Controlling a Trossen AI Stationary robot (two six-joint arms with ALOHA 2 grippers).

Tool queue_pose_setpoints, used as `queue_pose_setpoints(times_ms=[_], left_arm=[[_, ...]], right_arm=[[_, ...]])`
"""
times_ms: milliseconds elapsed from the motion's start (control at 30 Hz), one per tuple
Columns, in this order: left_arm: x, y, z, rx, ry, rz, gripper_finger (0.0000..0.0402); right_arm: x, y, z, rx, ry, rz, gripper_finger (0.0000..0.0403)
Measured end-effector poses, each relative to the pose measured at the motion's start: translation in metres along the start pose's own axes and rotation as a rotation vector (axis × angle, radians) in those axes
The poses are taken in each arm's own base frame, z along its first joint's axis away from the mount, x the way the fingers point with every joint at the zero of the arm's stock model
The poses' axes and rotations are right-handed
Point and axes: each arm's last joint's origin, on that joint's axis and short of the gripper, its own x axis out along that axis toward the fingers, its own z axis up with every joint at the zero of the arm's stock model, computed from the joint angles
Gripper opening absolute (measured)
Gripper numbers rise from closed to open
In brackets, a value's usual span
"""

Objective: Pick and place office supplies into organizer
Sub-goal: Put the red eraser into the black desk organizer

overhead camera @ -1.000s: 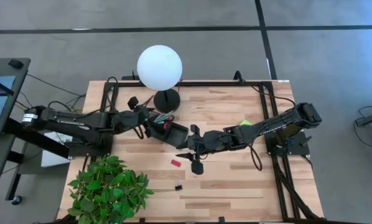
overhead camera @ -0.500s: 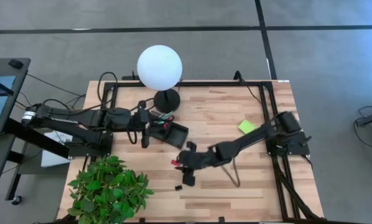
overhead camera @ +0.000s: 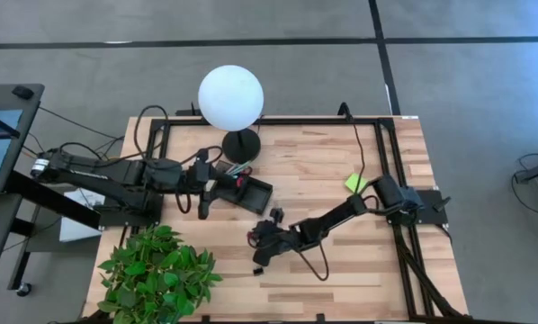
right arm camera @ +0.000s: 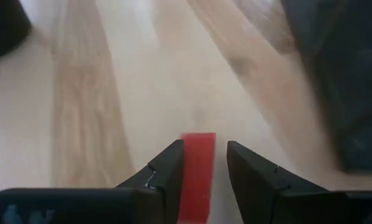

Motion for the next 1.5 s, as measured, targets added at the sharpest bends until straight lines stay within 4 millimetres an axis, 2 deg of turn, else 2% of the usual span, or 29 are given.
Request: queue_pose_setpoints(times_ms=[167, 467, 567, 667, 800, 900, 1000, 1133, 1333, 1400, 1500], left_arm=[[-0.002, -0.002, 0.000, 0.004, -0.003, -0.009, 0.0162], [-0.002, -0.001, -0.003, 0.009, 0.023, 0.000, 0.0162], [-0.002, -0.001, -0.003, 0.011, 0.028, 0.001, 0.0162], [-0.002, -0.001, -0.003, 0.010, 0.029, 0.001, 0.0162], [-0.002, 0.000, -0.002, 0.000, 0.012, 0.030, 0.0162], [-0.008, 0.002, 0.003, -0.011, -0.030, 0.063, 0.0159], [-0.019, 0.006, 0.008, -0.013, -0.081, 0.107, 0.0149], [-0.039, 0.011, 0.015, -0.018, -0.152, 0.126, 0.0134], [-0.063, 0.016, 0.020, -0.035, -0.230, 0.110, 0.0120], [-0.068, 0.017, 0.020, -0.035, -0.231, 0.110, 0.0119], [-0.073, 0.019, 0.018, -0.025, -0.224, 0.111, 0.0118]], right_arm=[[0.009, 0.004, -0.008, 0.026, -0.018, 0.014, 0.0118], [0.010, 0.003, -0.012, 0.006, 0.013, 0.003, 0.0118], [0.010, 0.003, -0.011, 0.060, 0.004, 0.016, 0.0114], [0.011, 0.002, -0.011, 0.115, -0.003, 0.015, 0.0088], [0.012, 0.001, -0.009, 0.120, -0.034, 0.010, 0.0022], [0.014, 0.000, -0.005, 0.112, -0.087, 0.004, 0.0019], [0.016, -0.008, 0.017, 0.142, -0.208, 0.000, 0.0024], [0.016, -0.027, 0.064, 0.137, -0.388, -0.006, 0.0010], [0.031, -0.073, 0.116, 0.164, -0.431, -0.005, 0.0023], [0.036, -0.089, 0.123, 0.155, -0.382, -0.027, 0.0022], [0.041, -0.100, 0.120, 0.143, -0.306, -0.064, 0.0011]])
